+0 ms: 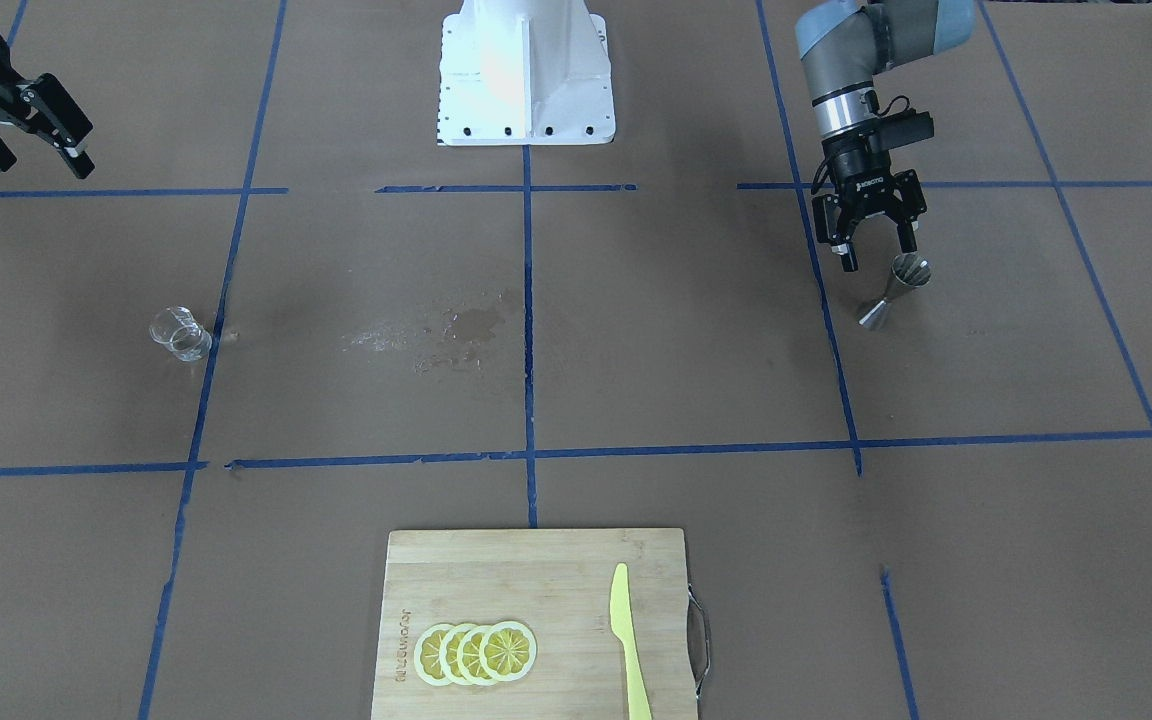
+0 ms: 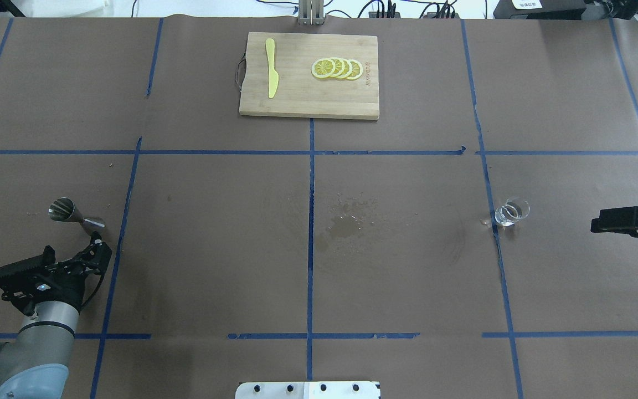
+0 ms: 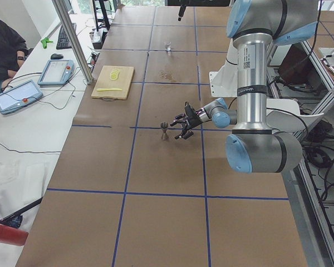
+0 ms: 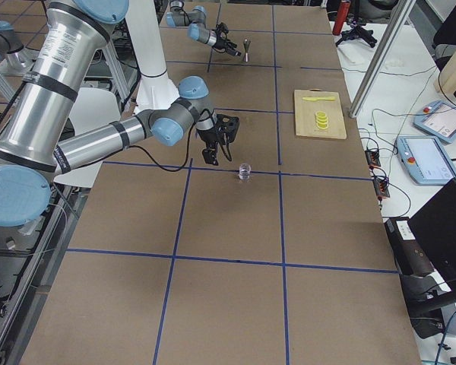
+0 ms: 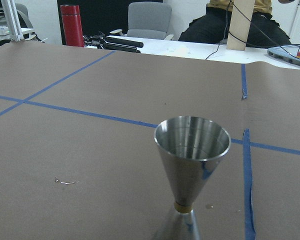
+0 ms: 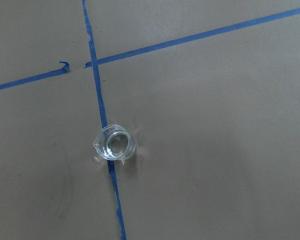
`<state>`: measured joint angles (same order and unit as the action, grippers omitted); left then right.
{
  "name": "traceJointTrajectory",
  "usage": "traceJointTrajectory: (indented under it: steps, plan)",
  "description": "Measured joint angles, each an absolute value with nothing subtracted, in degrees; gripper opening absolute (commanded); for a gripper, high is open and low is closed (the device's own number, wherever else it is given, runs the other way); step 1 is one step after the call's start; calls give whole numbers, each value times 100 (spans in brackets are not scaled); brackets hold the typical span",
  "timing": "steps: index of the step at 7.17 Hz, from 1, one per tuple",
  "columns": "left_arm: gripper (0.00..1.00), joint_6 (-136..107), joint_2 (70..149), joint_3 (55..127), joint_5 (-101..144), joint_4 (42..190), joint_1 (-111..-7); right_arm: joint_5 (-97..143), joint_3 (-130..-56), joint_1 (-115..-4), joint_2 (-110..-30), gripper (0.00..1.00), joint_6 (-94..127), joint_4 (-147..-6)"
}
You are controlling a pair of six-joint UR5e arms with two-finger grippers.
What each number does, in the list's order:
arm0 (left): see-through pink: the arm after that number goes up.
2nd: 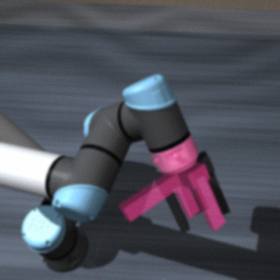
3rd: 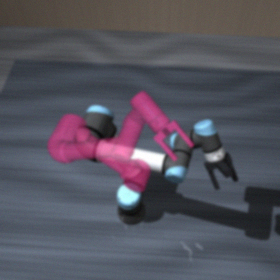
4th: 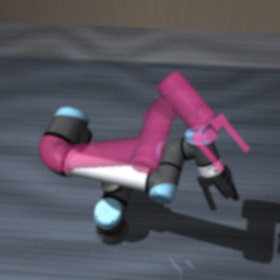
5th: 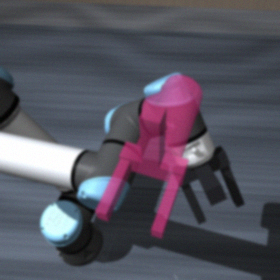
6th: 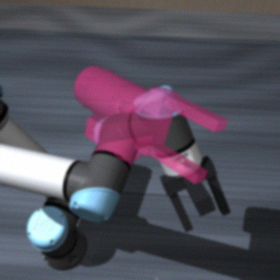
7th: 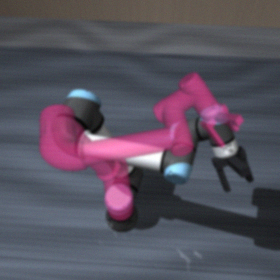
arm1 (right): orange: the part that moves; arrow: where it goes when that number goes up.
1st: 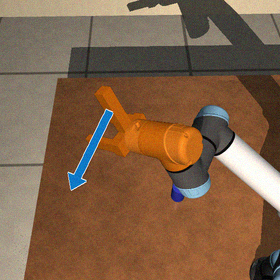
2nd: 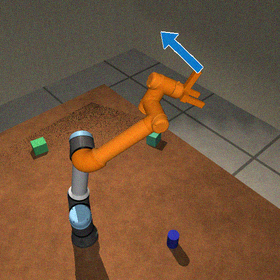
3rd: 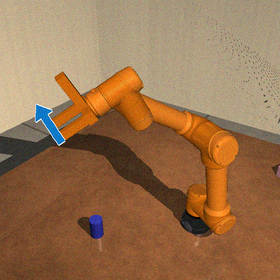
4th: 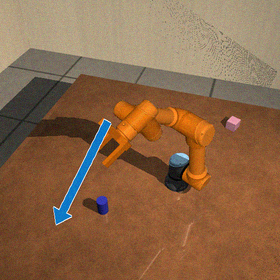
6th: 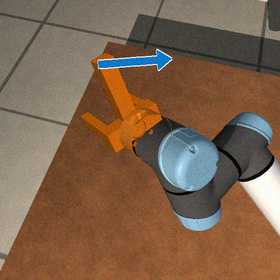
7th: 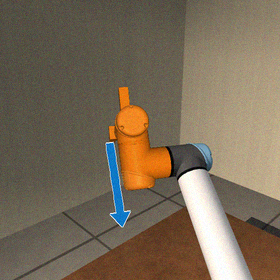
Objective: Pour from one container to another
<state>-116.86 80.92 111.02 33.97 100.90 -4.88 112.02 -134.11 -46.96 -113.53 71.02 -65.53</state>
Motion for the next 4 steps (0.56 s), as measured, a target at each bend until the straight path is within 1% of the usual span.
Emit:
traceJointTrajectory:
  steps: [2,4]
  plan:
    - [97,-11684,8322,10867,3192,10090,-601,11156,-13412,-4595,-11392,100,7207,-6502]
    - [97,-11669,8389,10814,2923,10100,-776,11069,-13412,-4515,-11398,100,7274,-6494]
